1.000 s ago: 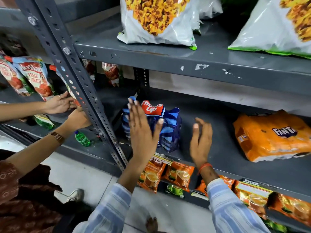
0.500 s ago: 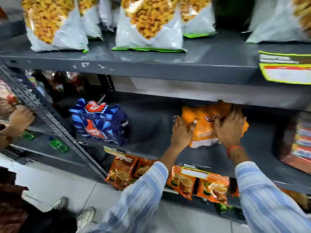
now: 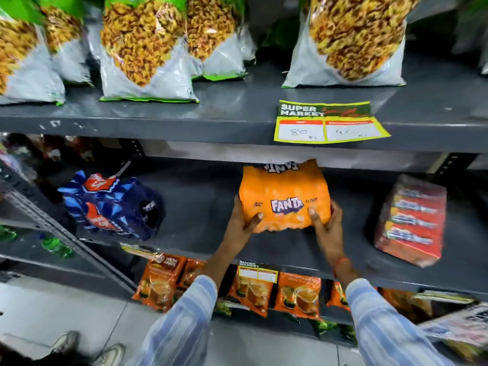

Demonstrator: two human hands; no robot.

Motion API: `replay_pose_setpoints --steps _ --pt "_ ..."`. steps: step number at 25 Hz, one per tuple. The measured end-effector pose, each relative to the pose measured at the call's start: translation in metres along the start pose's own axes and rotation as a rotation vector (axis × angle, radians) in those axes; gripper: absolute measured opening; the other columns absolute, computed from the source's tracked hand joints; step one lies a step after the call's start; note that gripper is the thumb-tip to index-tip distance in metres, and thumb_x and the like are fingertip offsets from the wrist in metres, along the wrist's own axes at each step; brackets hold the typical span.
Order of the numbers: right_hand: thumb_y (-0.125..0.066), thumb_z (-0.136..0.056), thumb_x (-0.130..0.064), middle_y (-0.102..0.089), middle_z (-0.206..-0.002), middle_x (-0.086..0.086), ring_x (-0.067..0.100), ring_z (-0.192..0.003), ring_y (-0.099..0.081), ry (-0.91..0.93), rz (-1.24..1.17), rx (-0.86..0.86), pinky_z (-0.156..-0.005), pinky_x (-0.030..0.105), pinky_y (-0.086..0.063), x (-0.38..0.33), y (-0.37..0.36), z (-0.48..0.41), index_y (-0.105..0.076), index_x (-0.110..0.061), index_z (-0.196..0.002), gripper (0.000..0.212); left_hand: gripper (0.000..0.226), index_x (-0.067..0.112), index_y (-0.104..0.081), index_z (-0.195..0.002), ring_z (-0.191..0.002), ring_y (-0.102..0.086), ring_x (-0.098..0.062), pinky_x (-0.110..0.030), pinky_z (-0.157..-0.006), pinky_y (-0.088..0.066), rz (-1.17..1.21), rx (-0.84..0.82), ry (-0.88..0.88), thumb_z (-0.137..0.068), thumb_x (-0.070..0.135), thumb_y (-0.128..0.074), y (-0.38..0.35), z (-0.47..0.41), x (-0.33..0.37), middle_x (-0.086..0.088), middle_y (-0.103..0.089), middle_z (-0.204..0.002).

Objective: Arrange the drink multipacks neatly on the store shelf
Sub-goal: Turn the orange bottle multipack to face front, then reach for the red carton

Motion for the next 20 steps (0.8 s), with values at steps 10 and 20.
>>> replay_pose_setpoints --steps 10,20 --pt "-0.053 -0.085 -0.054 -0.06 -0.117 -0.003 0.012 -0.109 -0.057 0.038 0.081 0.002 -0.096 0.03 -0.046 -0.019 0.008 0.015 -0.055 -0.016 -0.119 0.051 0.078 0.001 0.009 -0.143 -0.144 0.012 -0.032 -0.048 -0.12 -0.001 -0.219 0.236 0.058 -0.094 0.045 -0.031 -0.04 0.029 0.008 -0.021 0.013 -0.156" --pt "-0.037 -0.083 -0.06 -0.064 -0.061 0.01 0.014 -0.062 -0.059 0.02 -0.045 0.248 -0.068 0.032 -0.047 -0.048 0.007 0.0 -0.062 -0.007 -0.057 0.064 0.125 0.029 0.011 -0.145 -0.147 0.003 -0.021 -0.047 -0.12 -0.013 0.154 0.046 0.194 -0.051 0.092 -0.04 -0.06 0.03 0.052 0.0 0.019 -0.158"
Point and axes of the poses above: each hand's wrist, its own z-axis away from the middle knuckle, its own y-axis out of the back of the hand, x = y × z, the point moved 5 cm from there along -z, towards the middle knuckle
